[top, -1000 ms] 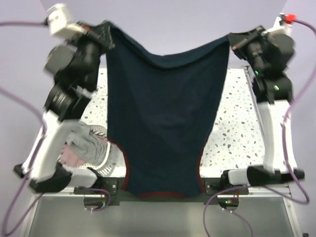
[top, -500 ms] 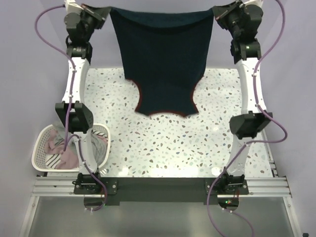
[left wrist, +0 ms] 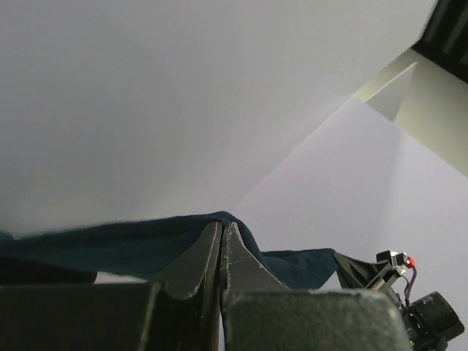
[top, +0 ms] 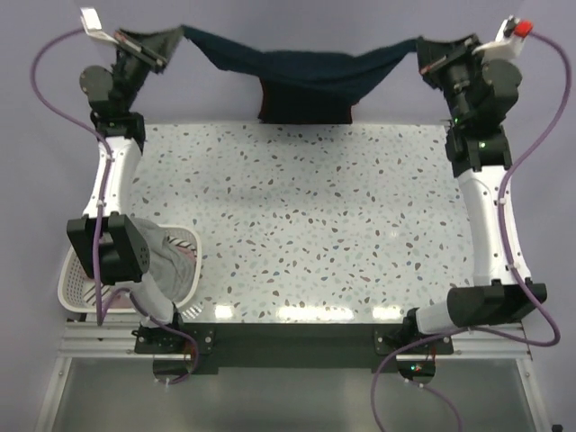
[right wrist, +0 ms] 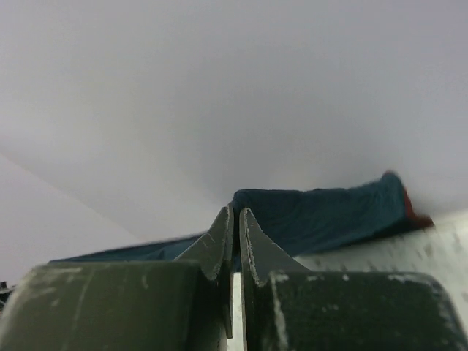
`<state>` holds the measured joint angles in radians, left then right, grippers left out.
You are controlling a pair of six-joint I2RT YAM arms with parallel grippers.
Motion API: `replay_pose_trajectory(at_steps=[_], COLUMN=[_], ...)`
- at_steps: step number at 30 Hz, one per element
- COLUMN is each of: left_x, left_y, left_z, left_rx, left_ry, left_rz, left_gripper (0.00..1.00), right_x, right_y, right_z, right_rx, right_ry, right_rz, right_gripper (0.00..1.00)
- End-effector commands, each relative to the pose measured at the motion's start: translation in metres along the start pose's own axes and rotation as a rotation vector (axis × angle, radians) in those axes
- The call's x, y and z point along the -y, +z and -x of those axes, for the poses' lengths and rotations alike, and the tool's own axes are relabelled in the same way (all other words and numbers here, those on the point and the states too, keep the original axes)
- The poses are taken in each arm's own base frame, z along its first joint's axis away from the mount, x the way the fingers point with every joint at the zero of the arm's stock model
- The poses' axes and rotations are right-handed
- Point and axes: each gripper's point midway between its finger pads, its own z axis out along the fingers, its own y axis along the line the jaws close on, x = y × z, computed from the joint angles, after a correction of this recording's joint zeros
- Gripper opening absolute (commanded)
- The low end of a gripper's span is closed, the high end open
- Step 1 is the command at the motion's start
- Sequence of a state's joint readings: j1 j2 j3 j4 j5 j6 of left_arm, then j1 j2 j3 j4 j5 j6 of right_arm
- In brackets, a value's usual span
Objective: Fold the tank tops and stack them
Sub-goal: Flatten the tank top out
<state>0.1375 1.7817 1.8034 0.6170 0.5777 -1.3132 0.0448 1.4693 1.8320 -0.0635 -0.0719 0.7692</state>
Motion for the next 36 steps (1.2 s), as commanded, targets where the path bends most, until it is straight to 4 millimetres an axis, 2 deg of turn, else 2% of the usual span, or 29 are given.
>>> replay_pose_trajectory(at_steps=[1, 2, 3, 4, 5, 6, 7, 8, 9, 10, 11, 13, 14, 16, 17, 18, 21, 26, 29, 32, 36], left_x=[-0.022, -0.028, -0.043, -0.049, -0.051, -0.061, -0.066, -0.072, -0.072, -0.078, -0.088, -0.091, -0.098, -0.108, -0.111, -0.116, -0.119, -0.113, -0.108, -0.101, -0.093], left_y=[-0.037, -0.047, -0.069, -0.082, -0.093, -0.117, -0.13, -0.145, -0.168, -0.18, -0.201, -0.234, -0.258, -0.297, -0.311, -0.338, -0.377, -0.408, -0.418, -0.427, -0.429], left_z=[-0.047, -0.059, -0.081, -0.093, -0.109, -0.133, -0.145, -0.163, -0.181, -0.195, -0.213, -0.243, -0.261, -0.283, -0.291, -0.304, -0.326, -0.347, -0.354, -0.36, -0.358], left_rx=[-0.096, -0.111, -0.136, -0.148, -0.17, -0.202, -0.219, -0.253, -0.277, -0.292, -0.336, -0.397, -0.448, -0.492, -0.51, -0.539, -0.598, -0.692, -0.737, -0.77, -0.789], left_ry=[-0.041, -0.061, -0.109, -0.138, -0.159, -0.2, -0.19, -0.212, -0.22, -0.188, -0.209, -0.17, -0.198, -0.22, -0.229, -0.255, -0.277, -0.265, -0.252, -0.247, -0.234], left_rz=[0.072, 0.098, 0.16, 0.186, 0.202, 0.268, 0.305, 0.361, 0.409, 0.459, 0.552, 0.636, 0.729, 0.836, 0.864, 0.926, 0.991, 1.036, 1.05, 1.056, 1.049], left_gripper=[0.0, 0.0, 0.0, 0.0, 0.0, 0.0, 0.0, 0.0, 0.0, 0.0, 0.0, 0.0, 0.0, 0.0, 0.0, 0.0, 0.0, 0.0, 0.0, 0.0, 0.0], right_x=[0.073, 0.075, 0.107, 0.12, 0.139, 0.149, 0.156, 0.181, 0.185, 0.195, 0.212, 0.23, 0.242, 0.252, 0.265, 0.271, 0.283, 0.298, 0.302, 0.312, 0.322], right_y=[-0.012, -0.027, -0.043, -0.055, -0.081, -0.095, -0.109, -0.134, -0.148, -0.16, -0.182, -0.202, -0.218, -0.234, -0.246, -0.258, -0.288, -0.33, -0.348, -0.366, -0.385], right_z=[-0.071, -0.075, -0.109, -0.123, -0.144, -0.155, -0.165, -0.189, -0.19, -0.196, -0.209, -0.215, -0.224, -0.238, -0.243, -0.247, -0.256, -0.255, -0.251, -0.239, -0.224], right_rx=[-0.151, -0.161, -0.241, -0.272, -0.325, -0.354, -0.381, -0.447, -0.456, -0.479, -0.529, -0.56, -0.603, -0.662, -0.68, -0.71, -0.758, -0.791, -0.812, -0.806, -0.807], right_ry=[0.009, 0.01, 0.02, 0.023, 0.026, 0.024, 0.024, 0.025, 0.005, -0.003, -0.016, -0.05, -0.051, -0.036, -0.025, -0.014, -0.005, 0.01, 0.04, 0.091, 0.12], right_rz=[-0.163, -0.172, -0.245, -0.277, -0.33, -0.354, -0.376, -0.461, -0.488, -0.527, -0.599, -0.681, -0.727, -0.759, -0.803, -0.84, -0.929, -1.096, -1.178, -1.269, -1.338], right_gripper=[0.0, 0.0, 0.0, 0.0, 0.0, 0.0, 0.0, 0.0, 0.0, 0.0, 0.0, 0.0, 0.0, 0.0, 0.0, 0.0, 0.0, 0.0, 0.0, 0.0, 0.0])
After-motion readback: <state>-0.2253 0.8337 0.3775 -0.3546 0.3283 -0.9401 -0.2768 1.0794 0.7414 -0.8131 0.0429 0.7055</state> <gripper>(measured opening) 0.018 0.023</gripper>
